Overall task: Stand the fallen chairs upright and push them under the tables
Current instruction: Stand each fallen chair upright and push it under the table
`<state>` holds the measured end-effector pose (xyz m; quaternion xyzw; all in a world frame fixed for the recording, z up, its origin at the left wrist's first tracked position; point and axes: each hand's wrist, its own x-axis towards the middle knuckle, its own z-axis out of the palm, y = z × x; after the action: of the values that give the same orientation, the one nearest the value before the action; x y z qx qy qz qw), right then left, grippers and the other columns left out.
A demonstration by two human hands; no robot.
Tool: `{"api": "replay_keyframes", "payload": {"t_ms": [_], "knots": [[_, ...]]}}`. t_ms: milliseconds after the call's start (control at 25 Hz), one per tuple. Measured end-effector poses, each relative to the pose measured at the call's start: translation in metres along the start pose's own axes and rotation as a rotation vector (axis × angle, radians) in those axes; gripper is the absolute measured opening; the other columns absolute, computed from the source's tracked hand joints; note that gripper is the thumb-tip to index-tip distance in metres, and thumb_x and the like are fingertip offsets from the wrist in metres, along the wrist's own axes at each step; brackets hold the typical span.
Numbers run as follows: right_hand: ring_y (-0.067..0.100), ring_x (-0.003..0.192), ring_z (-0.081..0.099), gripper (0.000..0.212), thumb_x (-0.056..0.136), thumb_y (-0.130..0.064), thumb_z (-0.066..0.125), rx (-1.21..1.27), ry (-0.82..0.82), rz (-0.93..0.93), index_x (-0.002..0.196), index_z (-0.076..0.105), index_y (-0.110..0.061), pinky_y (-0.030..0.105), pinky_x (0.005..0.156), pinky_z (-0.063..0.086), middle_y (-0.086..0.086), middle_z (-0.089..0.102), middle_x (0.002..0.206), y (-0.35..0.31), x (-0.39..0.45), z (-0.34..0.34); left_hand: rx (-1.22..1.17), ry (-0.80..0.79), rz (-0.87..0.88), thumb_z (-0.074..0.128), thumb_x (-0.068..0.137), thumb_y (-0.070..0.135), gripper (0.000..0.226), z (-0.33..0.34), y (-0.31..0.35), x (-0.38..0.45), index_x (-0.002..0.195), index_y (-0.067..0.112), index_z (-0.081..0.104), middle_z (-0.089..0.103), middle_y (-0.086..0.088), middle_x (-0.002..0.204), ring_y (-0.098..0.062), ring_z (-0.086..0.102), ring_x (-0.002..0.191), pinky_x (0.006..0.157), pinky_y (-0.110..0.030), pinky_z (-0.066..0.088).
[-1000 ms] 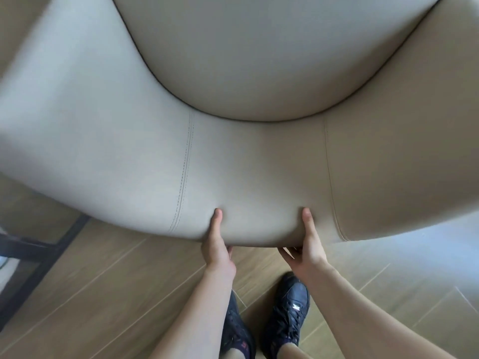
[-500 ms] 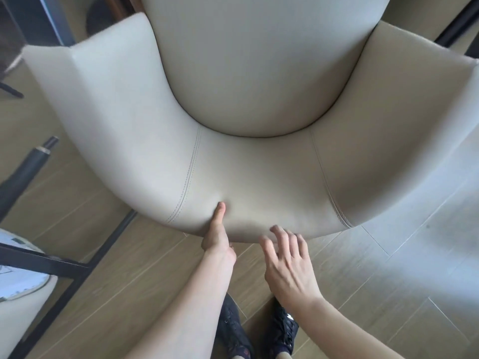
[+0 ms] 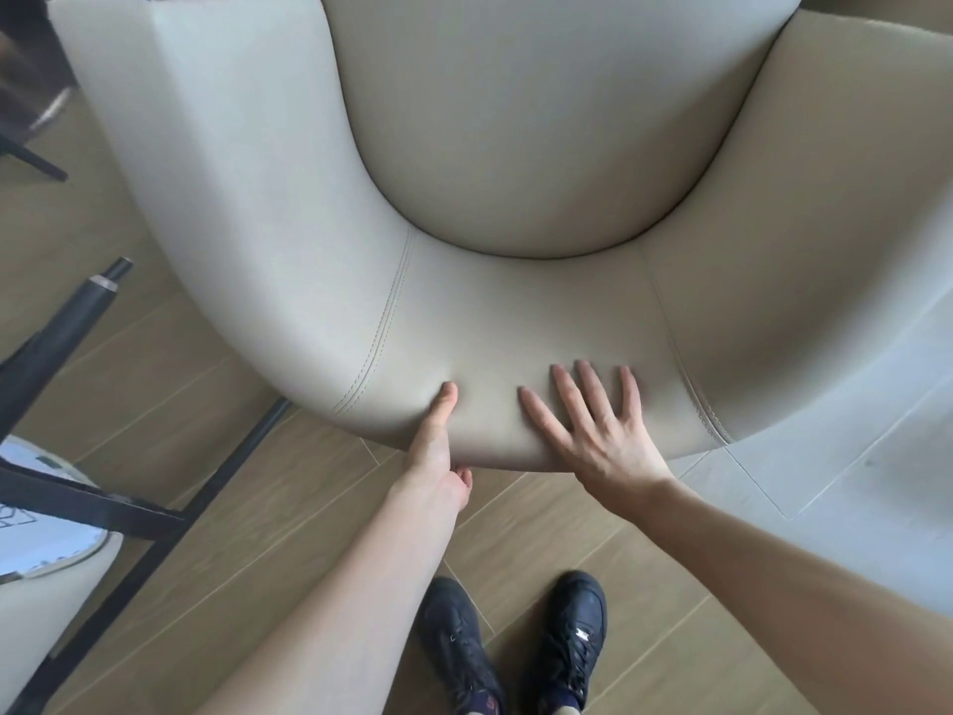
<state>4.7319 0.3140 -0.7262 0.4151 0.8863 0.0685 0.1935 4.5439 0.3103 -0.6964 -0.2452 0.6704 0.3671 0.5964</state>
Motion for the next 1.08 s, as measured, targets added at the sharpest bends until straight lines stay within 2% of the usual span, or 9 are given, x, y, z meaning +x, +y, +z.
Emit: {"api": "replay_keyframes", "payload": {"t_ms": [120,200,280,360,480,560,680,840,1080], "knots": [[0.047,0.133,0.044,0.116,0.054,-0.012,0.080,0.022,-0.039,-0.021,0.154,0.022,-0.018,0.072,0.100,0.034,0.025,0.043,0.148,0.002,0.002,-0.002,0.029,0.104,0.220,0.087,0.071,0.046,0.057,-0.021,-0.028,0.001,0.106,0.017,0.053,0.059,-0.004,0.116,-0.016,0.058,0.092,0.079,-0.029,0.044],[0.047,0.134,0.042,0.114,0.055,-0.011,0.079,0.025,-0.052,-0.014,0.155,0.023,-0.019,0.072,0.101,0.032,0.024,0.041,0.150,0.002,0.002,-0.003,0.328,0.290,0.690,0.090,0.067,0.042,0.068,-0.047,-0.055,-0.004,0.109,0.014,0.044,0.047,-0.008,0.119,-0.020,0.052,0.099,0.088,-0.037,0.043],[0.046,0.135,0.041,0.111,0.058,-0.010,0.077,0.029,-0.063,-0.014,0.155,0.024,-0.019,0.072,0.101,0.031,0.024,0.041,0.150,0.000,0.003,-0.003,1.036,0.208,1.517,0.089,0.064,0.034,0.072,-0.069,-0.070,0.006,0.116,0.012,0.044,0.044,-0.010,0.125,-0.028,0.047,0.114,0.106,-0.046,0.038],[0.046,0.134,0.043,0.107,0.059,-0.009,0.074,0.029,-0.052,-0.007,0.155,0.027,-0.019,0.072,0.100,0.032,0.024,0.042,0.149,0.002,0.003,-0.002,1.808,-0.007,1.967,0.084,0.069,0.024,0.081,-0.063,-0.055,0.020,0.135,0.014,0.037,0.040,-0.013,0.149,-0.034,0.039,0.139,0.122,-0.048,0.020],[0.045,0.132,0.046,0.104,0.059,-0.011,0.074,0.031,-0.053,-0.014,0.154,0.032,-0.019,0.071,0.099,0.036,0.023,0.045,0.148,0.000,0.001,-0.003,2.371,0.090,1.958,0.056,0.094,0.022,0.082,-0.035,-0.014,0.036,0.152,0.017,-0.001,0.001,-0.027,0.166,-0.047,0.002,0.152,0.123,-0.057,-0.002],[0.044,0.132,0.046,0.109,0.057,-0.013,0.077,0.029,-0.062,-0.014,0.154,0.027,-0.018,0.071,0.099,0.036,0.022,0.045,0.148,0.000,0.000,0.001,2.524,0.030,1.998,0.059,0.092,0.030,0.086,-0.029,0.007,0.043,0.152,0.019,-0.001,0.004,-0.030,0.164,-0.054,0.010,0.149,0.119,-0.065,0.016],[0.044,0.133,0.045,0.110,0.059,-0.015,0.075,0.023,-0.061,-0.010,0.155,0.021,-0.016,0.070,0.099,0.037,0.022,0.044,0.148,0.002,0.003,0.004,2.595,0.072,1.892,0.079,0.074,0.038,0.113,-0.022,0.021,0.049,0.152,0.018,-0.001,0.009,-0.029,0.164,-0.055,0.021,0.146,0.110,-0.071,0.027],[0.043,0.140,0.037,0.107,0.071,-0.018,0.071,0.022,-0.114,-0.002,0.159,0.010,-0.017,0.069,0.105,0.033,0.020,0.033,0.157,-0.002,-0.003,-0.003,2.541,0.185,1.802,0.080,0.072,0.035,0.112,-0.019,0.001,0.041,0.156,0.012,0.009,0.016,-0.017,0.167,-0.045,0.024,0.149,0.115,-0.065,0.025],[0.042,0.133,0.047,0.106,0.062,-0.021,0.078,0.002,-0.103,-0.018,0.156,0.028,-0.017,0.068,0.100,0.040,0.020,0.045,0.150,-0.007,-0.042,-0.027,2.535,0.097,1.735,0.086,0.064,0.032,0.113,-0.042,-0.015,0.001,0.156,0.012,0.024,0.025,-0.014,0.165,-0.044,0.031,0.147,0.114,-0.064,0.029]]}}
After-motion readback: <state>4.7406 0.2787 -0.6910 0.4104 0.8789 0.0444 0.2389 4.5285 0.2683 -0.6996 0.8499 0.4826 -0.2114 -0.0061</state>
